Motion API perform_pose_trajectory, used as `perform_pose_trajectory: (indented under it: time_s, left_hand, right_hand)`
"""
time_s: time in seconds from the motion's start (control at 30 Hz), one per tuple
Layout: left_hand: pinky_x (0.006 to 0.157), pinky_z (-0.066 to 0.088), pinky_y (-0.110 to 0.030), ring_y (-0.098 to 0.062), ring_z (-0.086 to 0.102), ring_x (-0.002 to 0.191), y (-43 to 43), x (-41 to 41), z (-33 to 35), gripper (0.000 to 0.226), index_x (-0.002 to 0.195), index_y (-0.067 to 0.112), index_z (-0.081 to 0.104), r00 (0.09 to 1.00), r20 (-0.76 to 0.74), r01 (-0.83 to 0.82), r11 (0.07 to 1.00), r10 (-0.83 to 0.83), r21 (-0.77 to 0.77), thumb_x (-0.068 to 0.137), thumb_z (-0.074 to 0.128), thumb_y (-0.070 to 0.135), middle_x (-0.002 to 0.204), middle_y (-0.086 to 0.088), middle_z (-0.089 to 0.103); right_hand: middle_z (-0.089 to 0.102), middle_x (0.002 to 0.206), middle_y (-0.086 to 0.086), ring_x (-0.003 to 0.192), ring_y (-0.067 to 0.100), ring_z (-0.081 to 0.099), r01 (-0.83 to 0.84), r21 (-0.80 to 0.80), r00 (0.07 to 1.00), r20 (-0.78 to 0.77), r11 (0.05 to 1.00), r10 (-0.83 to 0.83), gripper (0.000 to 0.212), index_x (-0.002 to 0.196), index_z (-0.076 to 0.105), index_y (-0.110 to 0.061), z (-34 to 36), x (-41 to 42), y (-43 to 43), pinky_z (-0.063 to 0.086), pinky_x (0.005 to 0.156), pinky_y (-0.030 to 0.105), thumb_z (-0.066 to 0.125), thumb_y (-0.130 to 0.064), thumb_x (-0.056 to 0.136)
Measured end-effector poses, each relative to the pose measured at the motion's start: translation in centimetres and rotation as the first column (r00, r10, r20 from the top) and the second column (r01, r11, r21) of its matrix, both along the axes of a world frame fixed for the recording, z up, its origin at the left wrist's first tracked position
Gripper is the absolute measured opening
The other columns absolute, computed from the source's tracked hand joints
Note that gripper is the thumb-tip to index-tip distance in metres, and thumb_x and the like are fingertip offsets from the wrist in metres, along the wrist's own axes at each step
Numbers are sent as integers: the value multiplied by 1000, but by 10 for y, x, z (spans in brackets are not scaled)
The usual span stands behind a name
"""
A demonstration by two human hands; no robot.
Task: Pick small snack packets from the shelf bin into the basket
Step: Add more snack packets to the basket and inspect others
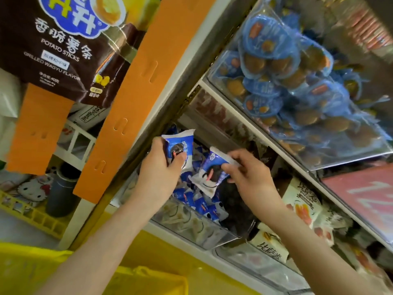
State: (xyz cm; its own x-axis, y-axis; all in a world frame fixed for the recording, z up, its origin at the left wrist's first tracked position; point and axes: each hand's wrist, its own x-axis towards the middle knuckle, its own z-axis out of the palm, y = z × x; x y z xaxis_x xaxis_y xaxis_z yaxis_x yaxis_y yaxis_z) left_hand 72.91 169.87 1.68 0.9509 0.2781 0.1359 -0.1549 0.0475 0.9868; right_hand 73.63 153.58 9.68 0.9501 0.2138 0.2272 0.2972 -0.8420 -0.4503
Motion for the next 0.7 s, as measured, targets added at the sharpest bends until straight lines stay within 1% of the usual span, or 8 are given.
perform_pose_trajectory:
  time_s: [0.07,0.13,0.23,0.3,0.4,0.5,0.6,0.7]
  left_hand:
    - [62,46,-5,-1,58,77,-3,-2,3,16,105,15,43,999,-35,27,998,-29,-54,94,50,25,98,1,61]
    - [85,45,-11,1,63,81,-6,-6,7,20,107,19,45,981,-88,151,967,-172,-207,95,47,34,100,1,64]
    - [89,48,-23,-3,66,90,-8,-14,13,60,122,22,45,876,-100,393,820,-471,-416,75,61,55,103,4,67]
    - [91,48,-29,-9,63,99,-9,-18,11,72,124,24,43,850,-117,465,836,-514,-293,65,76,49,110,5,65]
    - [84,51,-22,-8,65,97,-6,-20,9,56,122,20,48,860,-81,472,846,-504,-246,74,76,20,109,4,68]
    - [84,53,-23,-6,66,94,-3,-19,9,48,119,25,52,848,-69,505,839,-526,-203,76,74,18,103,8,70]
    - [94,49,-45,-15,63,103,0,-19,10,46,118,28,53,818,-87,557,821,-569,-130,78,73,22,106,4,70]
    - [98,47,-40,-15,62,104,6,-19,8,35,116,26,57,799,-63,590,799,-598,-114,82,67,25,107,3,69]
  right_hand:
    - [68,82,-7,70,4,66,-93,199,962,-235,975,140,10,89,58,-24,2,-11,5,53,60,16,56,-14,90]
    - [69,80,-5,71,3,67,-125,311,913,-336,942,232,10,89,58,-17,1,-16,9,51,61,14,54,-8,90]
    - [68,82,1,72,9,67,-80,401,903,-359,913,237,11,88,58,-14,-5,-18,14,55,66,19,53,-5,90]
    - [68,82,2,74,14,68,-34,425,907,-368,905,207,9,89,60,-13,-10,-17,16,57,70,24,55,-5,90]
    - [65,75,-1,65,8,66,40,487,942,-309,873,129,4,91,58,-13,-12,-17,18,56,62,20,58,-17,89]
    - [61,85,-6,71,2,61,139,375,964,-263,917,-39,19,102,56,-20,-10,-11,17,55,65,16,51,-35,91]
    - [71,91,-2,80,8,68,171,385,867,-497,907,48,24,107,61,-17,-8,-4,16,56,71,20,51,-32,92]
    - [74,84,3,73,9,69,208,447,832,-549,870,83,23,97,66,-12,-7,3,11,54,61,18,54,-30,91]
